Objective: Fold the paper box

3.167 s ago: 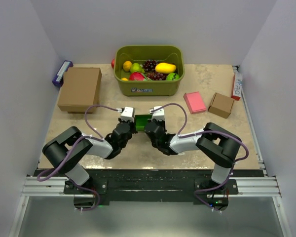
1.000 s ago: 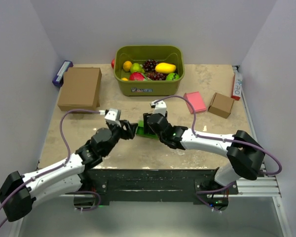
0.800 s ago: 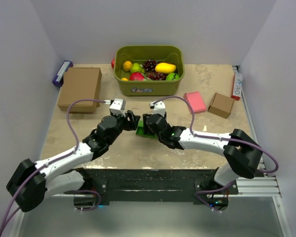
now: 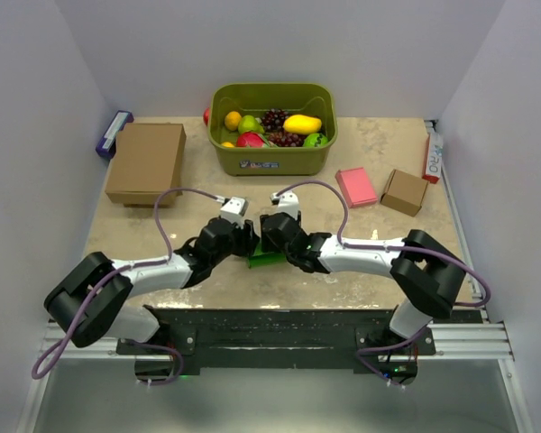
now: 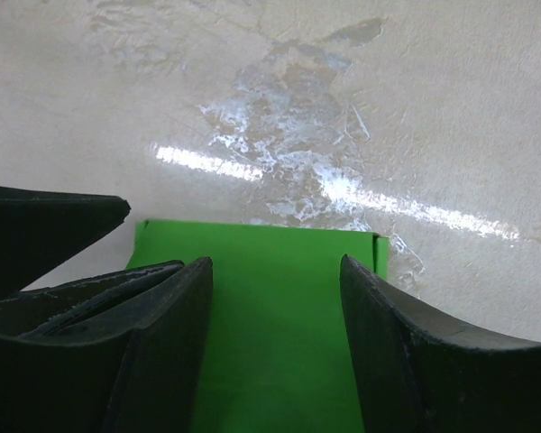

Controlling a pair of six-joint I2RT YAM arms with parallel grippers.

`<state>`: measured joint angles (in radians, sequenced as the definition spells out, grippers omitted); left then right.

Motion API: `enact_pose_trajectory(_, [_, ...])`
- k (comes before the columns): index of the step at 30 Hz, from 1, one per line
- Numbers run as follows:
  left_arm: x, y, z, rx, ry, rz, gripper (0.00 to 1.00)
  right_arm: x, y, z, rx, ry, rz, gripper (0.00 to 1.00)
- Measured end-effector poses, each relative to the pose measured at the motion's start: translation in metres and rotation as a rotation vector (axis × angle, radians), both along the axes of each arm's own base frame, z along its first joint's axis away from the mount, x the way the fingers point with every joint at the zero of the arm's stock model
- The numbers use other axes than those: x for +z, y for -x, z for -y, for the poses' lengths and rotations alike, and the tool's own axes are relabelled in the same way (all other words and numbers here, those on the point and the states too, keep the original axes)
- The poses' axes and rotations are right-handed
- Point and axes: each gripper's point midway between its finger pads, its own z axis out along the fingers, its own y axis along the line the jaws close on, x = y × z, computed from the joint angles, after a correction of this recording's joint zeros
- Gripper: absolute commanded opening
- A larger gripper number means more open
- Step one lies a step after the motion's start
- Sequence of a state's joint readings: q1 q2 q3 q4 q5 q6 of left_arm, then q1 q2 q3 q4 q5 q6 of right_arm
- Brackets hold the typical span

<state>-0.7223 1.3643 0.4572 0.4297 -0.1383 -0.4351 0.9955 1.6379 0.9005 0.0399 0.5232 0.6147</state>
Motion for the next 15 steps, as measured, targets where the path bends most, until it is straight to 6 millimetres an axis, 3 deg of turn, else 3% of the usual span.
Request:
enact_pose_trajectory(5, [-0.019,0.011,-0.008,0.007,-0.017,-0.043,0.51,-0.011,0.004,0.005,-0.008,0.009,-0.018,0.60])
enact_pose_trajectory(10, [-0.031,0.019,-0.016,0.017,-0.032,-0.069,0.59,-0.015,0.005,0.007,-0.017,0.000,-0.022,0.62])
enact_pose_trajectory(15, [-0.029,0.020,-0.019,0.025,-0.038,-0.067,0.66,-0.014,0.006,0.007,-0.017,-0.002,-0.022,0.66])
